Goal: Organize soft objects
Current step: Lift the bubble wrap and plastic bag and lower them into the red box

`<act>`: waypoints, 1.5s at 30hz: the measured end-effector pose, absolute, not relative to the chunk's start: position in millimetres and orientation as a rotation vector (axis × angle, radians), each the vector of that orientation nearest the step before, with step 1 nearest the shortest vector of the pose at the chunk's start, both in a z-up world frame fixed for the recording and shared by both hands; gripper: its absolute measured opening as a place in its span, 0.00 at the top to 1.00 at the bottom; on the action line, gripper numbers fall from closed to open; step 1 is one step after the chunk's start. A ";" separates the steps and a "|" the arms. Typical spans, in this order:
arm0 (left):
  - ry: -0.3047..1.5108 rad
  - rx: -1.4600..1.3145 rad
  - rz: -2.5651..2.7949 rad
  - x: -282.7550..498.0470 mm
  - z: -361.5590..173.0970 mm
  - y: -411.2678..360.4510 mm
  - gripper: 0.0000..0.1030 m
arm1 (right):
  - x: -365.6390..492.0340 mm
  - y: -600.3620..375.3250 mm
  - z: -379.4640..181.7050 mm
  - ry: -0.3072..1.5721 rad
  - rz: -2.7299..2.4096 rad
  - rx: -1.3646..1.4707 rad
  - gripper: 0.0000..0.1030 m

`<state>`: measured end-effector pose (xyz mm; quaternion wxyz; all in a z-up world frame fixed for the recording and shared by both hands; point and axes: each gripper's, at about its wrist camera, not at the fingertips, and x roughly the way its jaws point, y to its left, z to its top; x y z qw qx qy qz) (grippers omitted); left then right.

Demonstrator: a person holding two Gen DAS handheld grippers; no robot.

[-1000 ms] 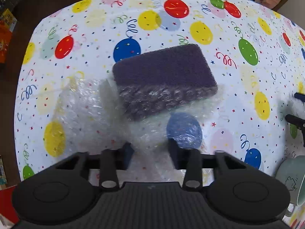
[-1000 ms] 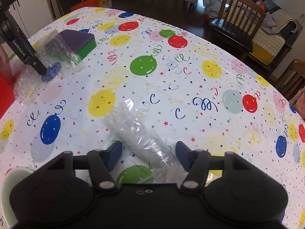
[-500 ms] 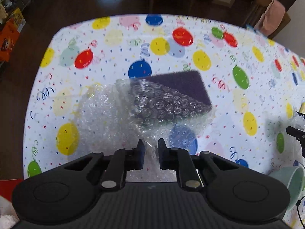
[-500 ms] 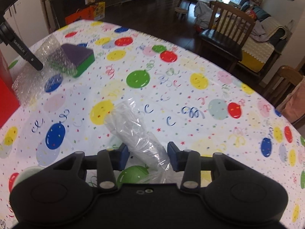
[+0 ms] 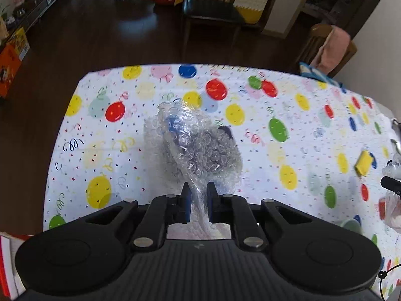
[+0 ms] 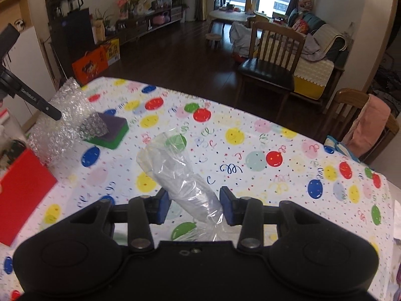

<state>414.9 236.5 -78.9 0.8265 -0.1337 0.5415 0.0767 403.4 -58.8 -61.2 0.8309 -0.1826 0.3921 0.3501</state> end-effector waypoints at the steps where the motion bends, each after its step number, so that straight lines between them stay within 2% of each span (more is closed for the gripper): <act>1: 1.141 -0.282 0.157 411.6 -73.1 235.3 0.88 | 398.3 -59.9 -55.4 0.825 0.742 -0.384 0.60; 13: 1.049 -0.274 0.076 358.3 -13.4 226.7 0.88 | 329.6 -52.4 5.5 0.779 0.762 -0.278 0.60; 26: 0.978 -0.240 0.037 266.8 42.1 239.0 0.88 | 255.2 13.2 45.0 0.736 0.893 -0.246 0.60; 36: 0.979 -0.247 0.067 199.1 47.0 272.3 0.88 | 210.4 83.6 48.8 0.715 1.002 -0.266 0.60; 45: 1.018 -0.272 0.100 157.4 23.1 301.7 0.88 | 192.5 142.2 32.3 0.749 1.051 -0.227 0.60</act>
